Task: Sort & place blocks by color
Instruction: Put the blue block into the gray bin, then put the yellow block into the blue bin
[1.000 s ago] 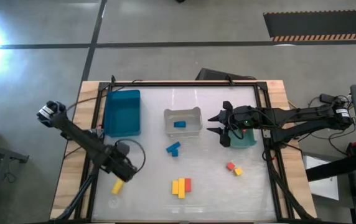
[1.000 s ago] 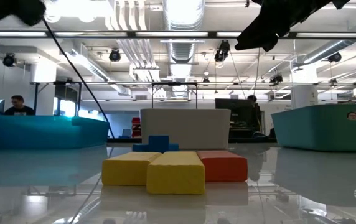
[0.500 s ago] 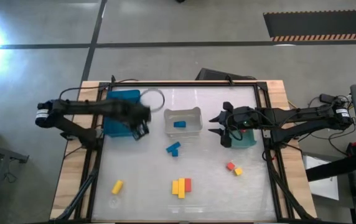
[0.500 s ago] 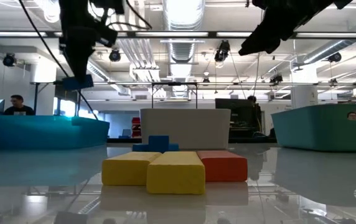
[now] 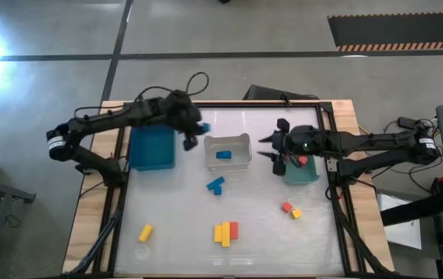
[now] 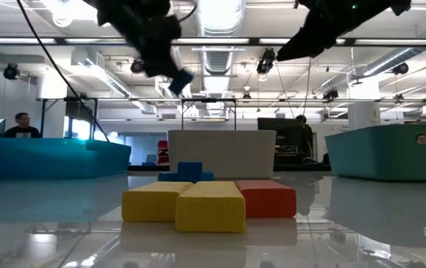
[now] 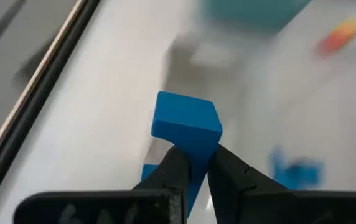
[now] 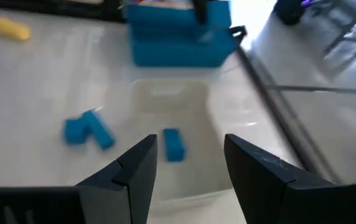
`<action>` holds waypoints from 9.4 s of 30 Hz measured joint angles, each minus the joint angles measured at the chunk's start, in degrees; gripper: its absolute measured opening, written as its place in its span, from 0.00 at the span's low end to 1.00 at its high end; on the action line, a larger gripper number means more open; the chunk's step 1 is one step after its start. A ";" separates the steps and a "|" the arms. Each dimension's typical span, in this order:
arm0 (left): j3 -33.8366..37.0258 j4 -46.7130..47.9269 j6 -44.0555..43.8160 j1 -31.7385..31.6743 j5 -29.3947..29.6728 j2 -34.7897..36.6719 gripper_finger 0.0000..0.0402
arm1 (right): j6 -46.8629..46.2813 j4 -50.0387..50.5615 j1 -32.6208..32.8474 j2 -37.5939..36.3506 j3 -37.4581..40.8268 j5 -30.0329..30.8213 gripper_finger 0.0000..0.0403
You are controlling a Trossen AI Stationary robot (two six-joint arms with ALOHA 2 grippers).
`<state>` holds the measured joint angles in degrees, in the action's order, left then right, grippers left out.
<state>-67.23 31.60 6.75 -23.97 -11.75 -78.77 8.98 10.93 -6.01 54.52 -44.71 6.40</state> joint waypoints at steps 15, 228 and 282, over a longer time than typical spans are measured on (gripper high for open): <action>0.10 -19.84 5.00 2.12 -2.99 -14.44 0.05 | 4.67 -6.68 -18.04 -1.44 0.00 -0.38 0.44; 9.43 -11.30 -46.91 52.11 22.30 -21.95 0.22 | -17.10 10.13 40.51 36.68 -18.10 11.68 0.09; 6.13 0.81 -102.44 54.54 23.01 -23.96 0.56 | -18.93 12.84 40.51 36.70 -16.79 13.29 0.10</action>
<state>-61.10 32.41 -95.68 30.57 11.26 -102.73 -9.96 23.78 34.50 91.22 -61.49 19.69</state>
